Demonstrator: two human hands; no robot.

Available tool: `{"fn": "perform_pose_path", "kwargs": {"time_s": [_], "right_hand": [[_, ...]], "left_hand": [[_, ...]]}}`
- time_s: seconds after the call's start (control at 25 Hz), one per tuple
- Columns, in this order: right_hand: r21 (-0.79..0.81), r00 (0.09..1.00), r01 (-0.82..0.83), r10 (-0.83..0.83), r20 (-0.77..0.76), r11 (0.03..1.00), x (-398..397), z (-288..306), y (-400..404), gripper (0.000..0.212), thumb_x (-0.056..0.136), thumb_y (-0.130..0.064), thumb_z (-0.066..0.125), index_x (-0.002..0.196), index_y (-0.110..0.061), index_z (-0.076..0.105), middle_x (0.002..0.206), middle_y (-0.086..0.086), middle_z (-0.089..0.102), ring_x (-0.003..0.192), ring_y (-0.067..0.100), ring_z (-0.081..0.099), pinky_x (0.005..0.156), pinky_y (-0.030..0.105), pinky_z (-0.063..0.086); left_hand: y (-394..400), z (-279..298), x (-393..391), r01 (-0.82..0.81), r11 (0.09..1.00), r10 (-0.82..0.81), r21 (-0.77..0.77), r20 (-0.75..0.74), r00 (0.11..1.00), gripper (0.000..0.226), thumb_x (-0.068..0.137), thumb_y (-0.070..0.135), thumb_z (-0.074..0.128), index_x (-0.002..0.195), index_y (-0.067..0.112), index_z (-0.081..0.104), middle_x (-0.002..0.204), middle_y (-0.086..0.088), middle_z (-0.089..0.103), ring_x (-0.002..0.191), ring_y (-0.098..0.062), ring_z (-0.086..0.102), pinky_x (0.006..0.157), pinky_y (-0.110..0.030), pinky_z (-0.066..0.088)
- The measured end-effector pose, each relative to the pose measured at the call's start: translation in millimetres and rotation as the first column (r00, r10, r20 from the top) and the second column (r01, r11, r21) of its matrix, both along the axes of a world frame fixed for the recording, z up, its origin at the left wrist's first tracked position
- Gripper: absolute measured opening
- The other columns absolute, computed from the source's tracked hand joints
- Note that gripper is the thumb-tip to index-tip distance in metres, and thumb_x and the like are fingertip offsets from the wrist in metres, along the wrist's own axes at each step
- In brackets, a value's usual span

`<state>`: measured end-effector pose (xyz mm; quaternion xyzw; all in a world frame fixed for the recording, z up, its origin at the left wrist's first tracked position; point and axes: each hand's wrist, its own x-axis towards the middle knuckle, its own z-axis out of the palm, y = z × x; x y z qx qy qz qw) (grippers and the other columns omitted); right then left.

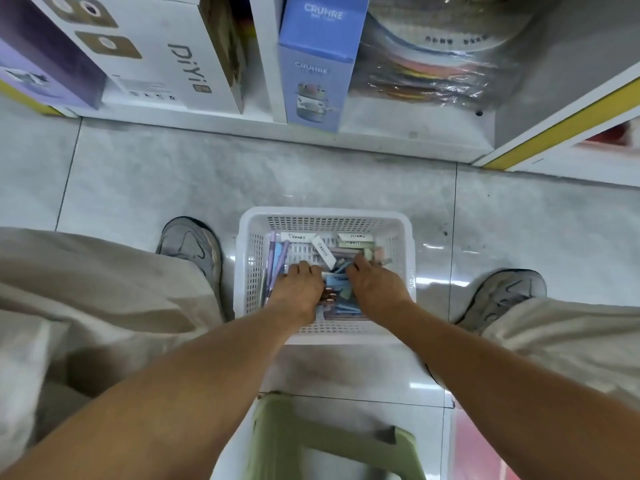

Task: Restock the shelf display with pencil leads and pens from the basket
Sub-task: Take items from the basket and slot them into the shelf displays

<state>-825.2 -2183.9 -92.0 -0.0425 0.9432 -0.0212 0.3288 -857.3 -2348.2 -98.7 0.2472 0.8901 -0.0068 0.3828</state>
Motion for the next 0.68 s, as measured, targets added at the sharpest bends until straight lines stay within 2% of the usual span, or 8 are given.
{"fn": "perform_pose_path", "kwargs": {"time_s": [0.12,0.24,0.36,0.44,0.52,0.6,0.68], "right_hand": [[-0.125,0.989,0.140,-0.143,-0.019,0.982,-9.7,-0.6,2.8,0.038,0.088,-0.010,0.063,0.123,-0.017,0.051,0.131,0.003,0.045,0.103,0.027,0.063,0.075,0.038,0.056],[-0.283,0.944,0.312,-0.330,-0.018,0.907,-15.8,3.8,6.3,0.050,0.085,-0.001,0.062,0.130,-0.016,0.047,0.138,0.001,0.041,0.101,0.030,0.063,0.082,0.044,0.058],[-0.335,0.912,0.379,-0.409,-0.021,0.863,-16.9,10.8,9.2,0.050,0.086,0.002,0.056,0.132,-0.017,0.046,0.141,-0.003,0.039,0.099,0.030,0.063,0.080,0.044,0.058],[-0.330,0.903,0.403,-0.429,-0.005,0.854,-17.6,13.9,12.0,0.050,0.087,0.001,0.053,0.133,-0.017,0.046,0.140,-0.004,0.039,0.101,0.029,0.062,0.079,0.044,0.058],[-0.326,0.899,0.419,-0.438,0.017,0.848,-19.4,16.9,15.4,0.051,0.088,0.000,0.055,0.135,-0.018,0.046,0.137,-0.004,0.040,0.103,0.028,0.061,0.080,0.040,0.057],[-0.286,0.924,0.376,-0.381,0.040,0.881,-21.8,19.1,17.5,0.056,0.087,-0.001,0.058,0.138,-0.019,0.044,0.136,-0.004,0.040,0.106,0.029,0.060,0.081,0.040,0.057],[-0.234,0.954,0.299,-0.295,0.053,0.925,-23.5,20.3,18.1,0.063,0.087,-0.001,0.057,0.144,-0.021,0.040,0.140,-0.004,0.037,0.110,0.029,0.060,0.084,0.045,0.058]], "left_hand": [[-5.0,-4.3,2.1,-0.058,0.998,0.059,0.027,-0.032,0.998,0.059,0.077,0.009,0.074,0.129,0.007,0.046,0.123,-0.014,0.053,0.114,-0.029,0.052,0.095,-0.040,0.049],[-6.1,-7.0,2.9,-0.134,0.989,0.135,0.061,-0.019,0.991,0.054,0.077,0.017,0.077,0.125,0.011,0.052,0.119,-0.009,0.055,0.109,-0.026,0.055,0.088,-0.036,0.051],[-3.3,-3.6,-6.6,-0.177,0.981,0.174,0.074,0.041,0.984,0.045,0.078,0.023,0.077,0.117,0.016,0.057,0.103,-0.002,0.060,0.097,-0.023,0.061,0.075,-0.032,0.050],[-2.4,-1.1,-15.7,-0.196,0.979,0.185,0.059,0.156,0.970,0.053,0.076,0.022,0.077,0.124,0.019,0.056,0.097,0.001,0.062,0.092,-0.022,0.062,0.074,-0.031,0.051],[-4.1,2.7,-26.5,-0.312,0.949,0.277,0.038,0.365,0.889,0.070,0.071,0.014,0.081,0.134,0.016,0.051,0.103,-0.001,0.064,0.097,-0.022,0.062,0.079,-0.032,0.054],[-8.2,8.2,-37.2,-0.438,0.899,0.367,0.005,0.538,0.759,0.065,0.067,0.009,0.086,0.123,0.011,0.054,0.099,0.000,0.063,0.094,-0.021,0.063,0.068,-0.028,0.051],[-10.2,19.3,-46.4,-0.487,0.872,0.408,-0.049,0.622,0.668,0.060,0.062,0.009,0.090,0.112,0.015,0.056,0.099,-0.001,0.065,0.091,-0.022,0.066,0.063,-0.029,0.054]]}}
